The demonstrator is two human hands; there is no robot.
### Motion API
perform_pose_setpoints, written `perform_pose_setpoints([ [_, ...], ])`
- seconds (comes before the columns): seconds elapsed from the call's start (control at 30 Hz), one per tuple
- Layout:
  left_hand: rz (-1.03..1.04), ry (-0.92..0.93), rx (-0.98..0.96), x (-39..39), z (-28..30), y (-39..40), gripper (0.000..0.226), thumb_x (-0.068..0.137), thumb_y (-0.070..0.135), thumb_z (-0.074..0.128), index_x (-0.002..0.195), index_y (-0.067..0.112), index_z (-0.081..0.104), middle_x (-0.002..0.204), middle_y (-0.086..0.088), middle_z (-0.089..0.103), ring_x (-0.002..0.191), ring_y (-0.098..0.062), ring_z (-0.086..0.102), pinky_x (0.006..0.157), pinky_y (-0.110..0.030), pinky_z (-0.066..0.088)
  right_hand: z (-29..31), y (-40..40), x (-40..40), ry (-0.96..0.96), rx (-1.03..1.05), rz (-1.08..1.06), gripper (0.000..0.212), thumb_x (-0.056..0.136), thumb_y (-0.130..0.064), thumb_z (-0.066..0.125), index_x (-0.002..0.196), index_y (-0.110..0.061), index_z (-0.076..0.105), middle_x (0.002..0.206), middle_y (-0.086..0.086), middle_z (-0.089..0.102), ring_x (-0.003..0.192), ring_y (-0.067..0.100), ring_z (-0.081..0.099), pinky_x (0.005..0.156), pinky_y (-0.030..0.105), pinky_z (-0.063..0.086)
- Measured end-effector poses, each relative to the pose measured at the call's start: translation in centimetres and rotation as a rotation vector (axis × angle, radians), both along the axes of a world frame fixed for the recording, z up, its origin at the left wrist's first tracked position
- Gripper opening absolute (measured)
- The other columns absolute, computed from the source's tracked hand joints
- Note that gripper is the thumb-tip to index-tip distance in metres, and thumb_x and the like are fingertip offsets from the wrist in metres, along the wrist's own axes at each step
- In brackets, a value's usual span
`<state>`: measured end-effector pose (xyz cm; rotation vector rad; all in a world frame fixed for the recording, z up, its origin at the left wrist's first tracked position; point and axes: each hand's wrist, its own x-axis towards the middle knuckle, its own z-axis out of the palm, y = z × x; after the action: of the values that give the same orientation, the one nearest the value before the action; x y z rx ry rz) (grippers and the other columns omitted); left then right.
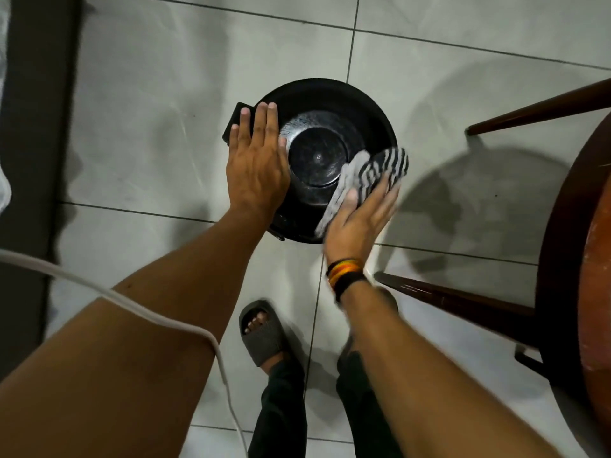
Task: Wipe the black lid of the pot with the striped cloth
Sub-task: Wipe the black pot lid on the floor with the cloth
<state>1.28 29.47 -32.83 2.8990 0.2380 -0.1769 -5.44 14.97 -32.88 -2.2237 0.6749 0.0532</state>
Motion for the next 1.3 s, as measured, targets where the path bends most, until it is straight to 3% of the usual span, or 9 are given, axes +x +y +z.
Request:
perform_pose_setpoints([
  [0.1,-0.005,-0.006,-0.001,0.0,-0.2,-0.1,0.058,0.112,0.032,0.018,0.166,0.011,0.016,0.173,-0.009,0.021,0.161,-0.031,0.013,0.131,-0.048,0.015,0.0,5.1,-5.6,0.086,0.034,-0.043,0.068,0.105,-0.038,0.033,0.161,-0.012,0.004,0.17,0.018,-0.008,0.157,0.038,-0.005,0.129,0.052,0.005],
  [0.23,-0.011,-0.007,-0.012,-0.1,-0.5,0.4,0.059,0.112,0.035,0.016,0.166,0.013,0.014,0.174,-0.008,0.018,0.162,-0.029,0.01,0.132,-0.047,0.013,0.2,10.4,-6.7,0.125,0.129,-0.126,0.083,0.1,-0.035,0.051,0.162,-0.016,-0.002,0.169,0.012,-0.019,0.156,0.038,-0.011,0.126,0.056,0.014],
  [0.33,-0.006,-0.014,-0.023,0.1,-0.5,0.2,0.059,0.112,0.035,0.017,0.166,0.013,0.016,0.174,-0.009,0.019,0.162,-0.03,0.012,0.132,-0.047,0.013,0.3,8.9,-5.7,0.104,0.129,-0.125,0.088,0.099,-0.04,0.056,0.162,-0.017,-0.001,0.169,0.012,-0.017,0.157,0.036,-0.011,0.126,0.053,0.007],
  [0.43,0.015,-0.024,-0.03,0.1,-0.3,-0.1,0.059,0.112,0.034,0.019,0.166,0.011,0.019,0.173,-0.011,0.023,0.161,-0.033,0.014,0.131,-0.049,0.015,0.3,3.7,-3.5,0.063,0.128,-0.093,0.079,0.102,-0.042,0.05,0.162,-0.015,0.007,0.171,0.013,-0.007,0.158,0.031,-0.005,0.127,0.044,-0.002],
  [0.57,0.019,-0.03,-0.024,0.0,-0.5,-0.1,0.059,0.112,0.035,0.018,0.166,0.011,0.018,0.173,-0.01,0.022,0.161,-0.032,0.014,0.131,-0.048,0.015,0.0,-2.9,4.2,0.043,0.021,0.061,0.074,0.101,-0.047,0.049,0.16,-0.012,0.021,0.169,0.017,0.011,0.157,0.035,0.01,0.128,0.047,0.013],
  [0.7,0.033,-0.026,-0.031,0.0,-0.3,-0.4,0.059,0.112,0.034,0.019,0.166,0.011,0.017,0.173,-0.01,0.021,0.161,-0.033,0.013,0.131,-0.049,0.014,-0.1,-4.4,8.9,0.08,-0.098,0.208,0.076,0.099,-0.057,0.045,0.16,-0.018,0.022,0.169,0.014,0.017,0.156,0.032,0.014,0.127,0.047,0.016],
  [0.93,0.032,-0.01,-0.003,0.0,-0.4,-0.6,0.058,0.112,0.033,0.019,0.166,0.011,0.015,0.173,-0.01,0.02,0.162,-0.032,0.012,0.132,-0.048,0.014,1.0,0.0,0.1,0.126,-0.106,0.099,0.089,0.096,-0.058,0.049,0.162,-0.016,0.007,0.17,0.018,0.003,0.157,0.038,0.003,0.125,0.057,0.012],
  [1.07,0.026,0.0,0.011,0.1,-0.6,-0.6,0.058,0.112,0.033,0.019,0.166,0.011,0.013,0.174,-0.01,0.017,0.162,-0.031,0.01,0.132,-0.047,0.013,1.5,4.6,0.1,0.203,-0.101,-0.026,0.097,0.091,-0.059,0.054,0.161,-0.013,0.006,0.169,0.021,-0.002,0.156,0.041,-0.003,0.122,0.066,0.01],
  [1.3,0.015,-0.021,-0.015,-0.1,-0.1,-0.4,0.059,0.111,0.033,0.018,0.166,0.011,0.017,0.173,-0.01,0.022,0.161,-0.032,0.013,0.131,-0.049,0.015,1.1,-0.8,0.3,0.161,-0.137,0.149,0.092,0.095,-0.06,0.051,0.162,-0.017,0.006,0.17,0.015,0.001,0.158,0.033,0.0,0.121,0.07,0.004],
])
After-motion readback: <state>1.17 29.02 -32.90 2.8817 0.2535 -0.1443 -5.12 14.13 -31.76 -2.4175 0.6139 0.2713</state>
